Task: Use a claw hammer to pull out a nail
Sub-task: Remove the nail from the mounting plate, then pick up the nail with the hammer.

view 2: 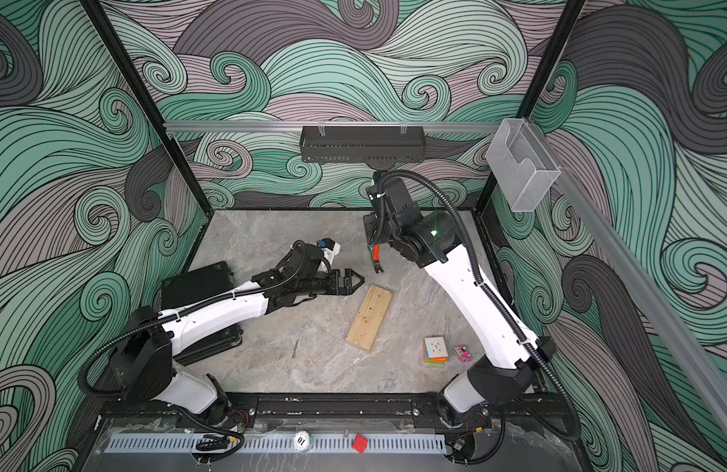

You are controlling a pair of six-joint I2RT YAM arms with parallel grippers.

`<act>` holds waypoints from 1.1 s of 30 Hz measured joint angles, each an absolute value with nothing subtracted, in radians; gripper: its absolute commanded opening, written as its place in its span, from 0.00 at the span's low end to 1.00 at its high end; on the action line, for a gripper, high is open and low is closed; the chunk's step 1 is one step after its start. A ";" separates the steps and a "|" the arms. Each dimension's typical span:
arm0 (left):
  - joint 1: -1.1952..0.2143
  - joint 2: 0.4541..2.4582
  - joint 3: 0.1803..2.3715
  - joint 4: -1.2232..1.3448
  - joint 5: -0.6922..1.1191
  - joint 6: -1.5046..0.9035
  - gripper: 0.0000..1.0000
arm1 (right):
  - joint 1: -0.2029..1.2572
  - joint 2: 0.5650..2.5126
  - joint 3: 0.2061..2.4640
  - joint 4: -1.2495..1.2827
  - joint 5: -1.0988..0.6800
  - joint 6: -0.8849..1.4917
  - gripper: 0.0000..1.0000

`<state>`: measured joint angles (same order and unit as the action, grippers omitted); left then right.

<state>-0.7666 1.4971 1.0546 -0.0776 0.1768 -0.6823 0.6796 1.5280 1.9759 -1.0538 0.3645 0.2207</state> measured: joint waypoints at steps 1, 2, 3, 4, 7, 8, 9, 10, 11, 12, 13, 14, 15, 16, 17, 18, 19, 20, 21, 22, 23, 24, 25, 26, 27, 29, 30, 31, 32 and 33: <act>-0.765 1.485 1.043 -0.068 0.167 -0.688 0.99 | 0.679 1.528 1.976 -1.052 0.363 0.221 0.01; -0.762 1.477 1.040 -0.065 0.163 -0.691 0.99 | 0.679 1.528 1.976 -1.051 0.362 0.220 0.01; -0.760 1.471 1.039 -0.059 0.158 -0.694 0.99 | 0.679 1.528 1.976 -1.050 0.360 0.220 0.01; -0.759 1.468 1.039 -0.049 0.153 -0.696 0.99 | 0.678 1.530 1.976 -1.050 0.358 0.220 0.01; -0.759 1.464 1.039 -0.036 0.141 -0.699 0.99 | 0.678 1.535 1.976 -1.050 0.353 0.220 0.01; -0.759 1.464 1.039 -0.037 0.138 -0.699 0.99 | 0.678 1.538 1.976 -1.050 0.350 0.220 0.01; -0.759 1.464 1.040 -0.039 0.137 -0.698 0.99 | 0.678 1.540 1.976 -1.050 0.346 0.220 0.01; -0.759 1.464 1.045 -0.048 0.135 -0.695 0.99 | 0.678 1.542 1.976 -1.050 0.341 0.220 0.01; -0.758 1.464 1.052 -0.058 0.135 -0.690 0.99 | 0.678 1.543 1.976 -1.050 0.338 0.221 0.01; -0.758 1.465 1.063 -0.068 0.135 -0.683 0.99 | 0.678 1.543 1.976 -1.050 0.335 0.220 0.01; -0.757 1.465 1.075 -0.074 0.135 -0.674 0.99 | 0.678 1.543 1.976 -1.050 0.333 0.221 0.01; -0.755 1.465 1.088 -0.079 0.135 -0.664 0.99 | 0.678 1.543 1.976 -1.050 0.332 0.221 0.01; -0.754 1.465 1.102 -0.083 0.135 -0.653 0.99 | 0.678 1.543 1.976 -1.050 0.331 0.221 0.01; -0.754 1.465 1.115 -0.086 0.134 -0.639 0.99 | 0.678 1.543 1.976 -1.050 0.330 0.220 0.01; -0.753 1.465 1.126 -0.090 0.132 -0.627 0.99 | 0.678 1.543 1.976 -1.050 0.329 0.221 0.01; -0.753 1.465 1.135 -0.093 0.127 -0.611 0.99 | 0.678 1.543 1.976 -1.050 0.326 0.220 0.02; -0.753 1.465 1.145 -0.097 0.120 -0.594 0.99 | 0.678 1.543 1.976 -1.050 0.323 0.221 0.02; -0.753 1.465 1.153 -0.099 0.115 -0.580 0.99 | 0.678 1.543 1.976 -1.050 0.320 0.220 0.02; -0.753 1.469 1.164 -0.106 0.111 -0.563 0.99 | 0.678 1.543 1.976 -1.050 0.316 0.220 0.02; -0.753 1.477 1.179 -0.111 0.107 -0.542 0.99 | 0.678 1.543 1.976 -1.050 0.313 0.221 0.02; -0.753 1.484 1.192 -0.113 0.103 -0.524 0.99 | 0.678 1.543 1.976 -1.050 0.309 0.221 0.02; -0.753 1.493 1.203 -0.112 0.100 -0.507 0.99 | 0.678 1.543 1.976 -1.050 0.305 0.221 0.02; -0.753 1.502 1.214 -0.112 0.096 -0.489 0.99 | 0.678 1.543 1.976 -1.050 0.301 0.221 0.02; -0.753 1.509 1.219 -0.110 0.093 -0.473 0.98 | 0.676 1.543 1.976 -1.050 0.297 0.221 0.02; -0.753 1.515 1.224 -0.110 0.091 -0.457 0.98 | 0.675 1.543 1.976 -1.050 0.292 0.221 0.02; -0.753 1.527 1.230 -0.110 0.089 -0.426 0.96 | 0.674 1.543 1.976 -1.050 0.281 0.221 0.02; -0.752 1.533 1.234 -0.110 0.090 -0.412 0.96 | 0.674 1.543 1.976 -1.050 0.276 0.221 0.02; -0.752 1.542 1.240 -0.111 0.090 -0.397 0.95 | 0.673 1.543 1.976 -1.050 0.271 0.222 0.02; -0.752 1.550 1.246 -0.110 0.091 -0.384 0.95 | 0.672 1.543 1.978 -1.050 0.265 0.222 0.02; -0.752 1.557 1.252 -0.110 0.091 -0.374 0.94 | 0.672 1.543 1.979 -1.050 0.258 0.222 0.02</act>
